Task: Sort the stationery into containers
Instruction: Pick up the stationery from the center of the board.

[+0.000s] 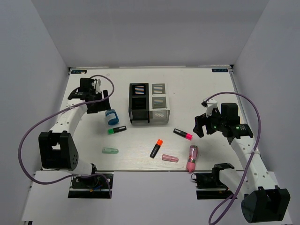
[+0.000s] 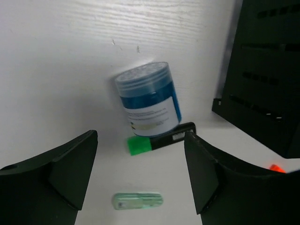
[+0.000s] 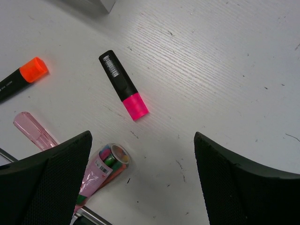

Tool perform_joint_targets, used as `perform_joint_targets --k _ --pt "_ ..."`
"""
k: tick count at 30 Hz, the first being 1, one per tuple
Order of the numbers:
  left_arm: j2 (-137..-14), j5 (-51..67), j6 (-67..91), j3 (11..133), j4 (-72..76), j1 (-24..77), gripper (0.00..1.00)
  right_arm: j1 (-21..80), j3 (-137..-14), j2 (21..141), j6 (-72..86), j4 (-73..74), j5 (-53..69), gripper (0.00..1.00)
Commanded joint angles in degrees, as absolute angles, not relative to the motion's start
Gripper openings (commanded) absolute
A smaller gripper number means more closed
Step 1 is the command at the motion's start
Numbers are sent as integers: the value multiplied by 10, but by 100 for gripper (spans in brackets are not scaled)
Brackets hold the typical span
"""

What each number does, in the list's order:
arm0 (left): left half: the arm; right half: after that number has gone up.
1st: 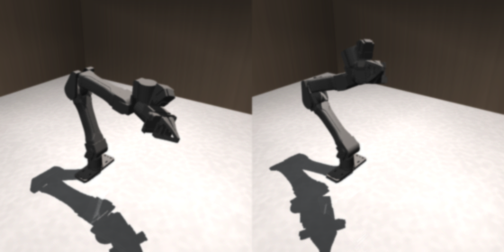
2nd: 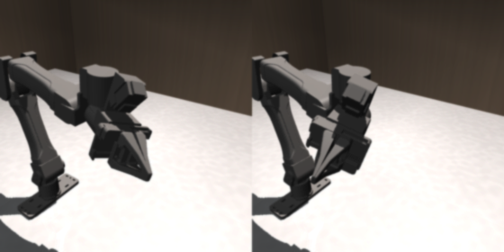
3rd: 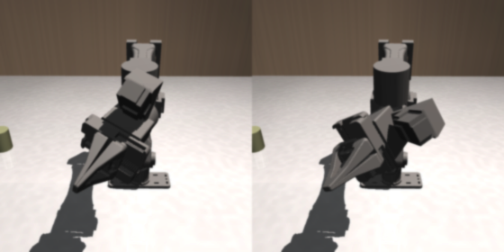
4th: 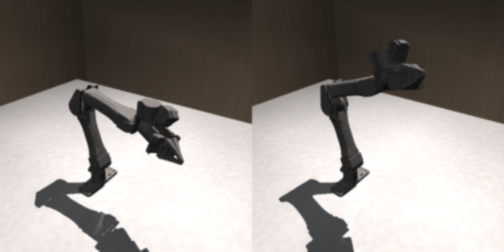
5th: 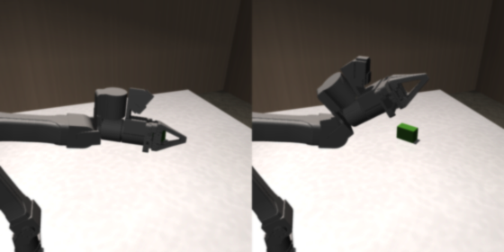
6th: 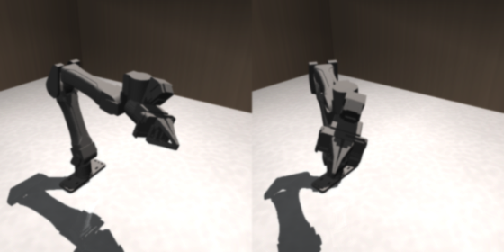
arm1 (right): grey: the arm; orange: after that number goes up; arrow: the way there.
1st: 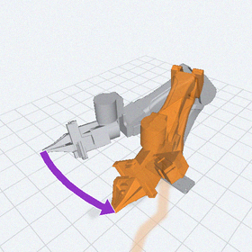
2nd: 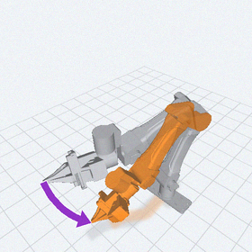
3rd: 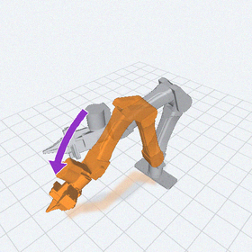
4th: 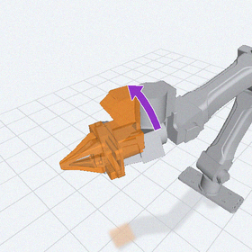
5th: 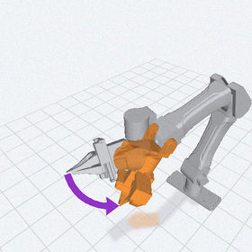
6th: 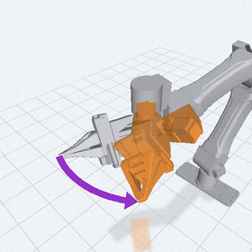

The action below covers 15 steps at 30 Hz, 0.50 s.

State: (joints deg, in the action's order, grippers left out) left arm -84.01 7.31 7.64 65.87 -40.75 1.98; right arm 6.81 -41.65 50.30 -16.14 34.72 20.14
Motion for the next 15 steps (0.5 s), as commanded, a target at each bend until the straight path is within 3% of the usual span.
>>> perform_joint_targets --k 1,8,11,15 --pt "-827 6 237 665 -441 68 85 69 -426 505 -168 354 215 90" --pt "-901 -89 370 768 -526 114 83 69 -424 500 -169 356 214 90" --pt "-939 -160 402 809 -588 129 87 69 -421 491 -172 356 208 90" --pt "-954 -144 403 808 -581 112 89 71 -421 492 -173 356 210 90"
